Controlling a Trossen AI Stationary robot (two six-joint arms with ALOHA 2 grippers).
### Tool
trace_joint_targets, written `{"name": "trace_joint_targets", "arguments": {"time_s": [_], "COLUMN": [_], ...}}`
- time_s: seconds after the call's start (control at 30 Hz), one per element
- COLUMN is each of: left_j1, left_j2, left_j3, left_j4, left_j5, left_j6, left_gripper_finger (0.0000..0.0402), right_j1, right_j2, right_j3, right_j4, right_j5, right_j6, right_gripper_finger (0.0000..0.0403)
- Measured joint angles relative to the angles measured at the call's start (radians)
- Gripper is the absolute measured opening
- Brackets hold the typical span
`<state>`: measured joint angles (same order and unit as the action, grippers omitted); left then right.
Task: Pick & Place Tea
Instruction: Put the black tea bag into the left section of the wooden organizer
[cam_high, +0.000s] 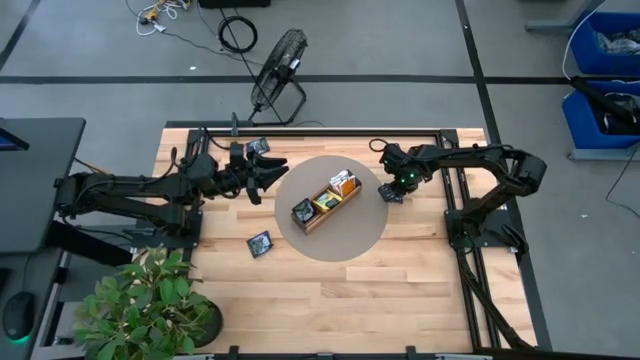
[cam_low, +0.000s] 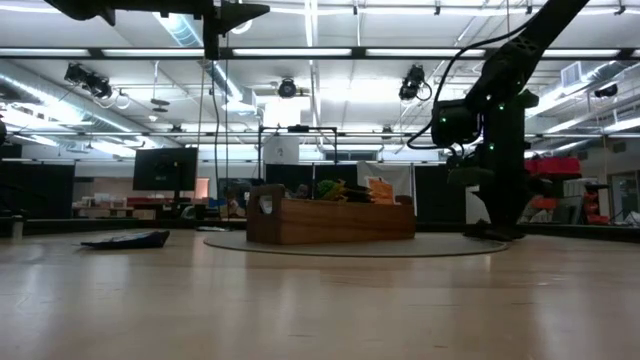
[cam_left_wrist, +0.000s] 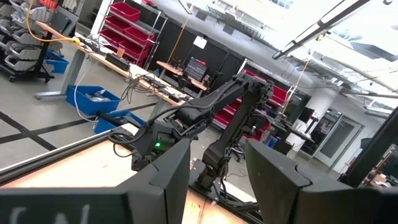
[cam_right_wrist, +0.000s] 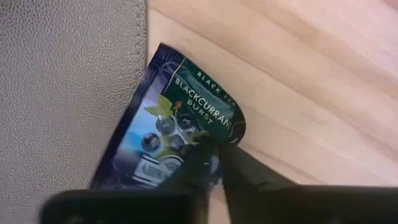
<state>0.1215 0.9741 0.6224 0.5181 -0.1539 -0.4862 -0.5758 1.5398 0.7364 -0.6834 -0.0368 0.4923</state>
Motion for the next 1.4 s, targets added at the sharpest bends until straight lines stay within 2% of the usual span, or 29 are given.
{"name": "trace_joint_targets", "arguments": {"time_s": [0.1, 0.3, 0.47, 0.7, 0.9, 1.2, 1.4], "left_j1": [0.0, 0.0, 0.0, 0.0, 0.0, 0.006, 0.048], "left_j2": [0.0, 0.0, 0.0, 0.0, 0.0, 0.03, 0.108], "left_j3": [0.0, 0.0, 0.0, 0.0, 0.0, 0.002, 0.001], "left_j4": [-0.009, -0.015, -0.021, -0.106, -0.138, -0.146, -0.139], "left_j5": [0.0, 0.0, 0.0, 0.005, 0.067, 0.108, 0.212], "left_j6": [0.0, -0.006, -0.055, -0.171, -0.254, -0.4, -0.607], "left_gripper_finger": [0.016, 0.016, 0.016, 0.016, 0.016, 0.016, 0.016], "right_j1": [0.0, 0.006, 0.042, 0.149, 0.287, 0.482, 0.531], "right_j2": [-0.001, -0.042, -0.13, -0.316, -0.424, -0.425, -0.394], "right_j3": [0.001, -0.003, -0.002, -0.001, 0.001, 0.07, 0.184], "right_j4": [-0.006, -0.061, -0.101, -0.096, -0.073, -0.035, -0.006], "right_j5": [0.001, 0.017, 0.055, 0.095, 0.137, 0.238, 0.291], "right_j6": [0.0, -0.015, -0.057, -0.032, 0.037, 0.121, 0.072], "right_gripper_finger": [0.0008, 0.0004, 0.0002, 0.0001, 0.0001, 0.0, 0.0]}}
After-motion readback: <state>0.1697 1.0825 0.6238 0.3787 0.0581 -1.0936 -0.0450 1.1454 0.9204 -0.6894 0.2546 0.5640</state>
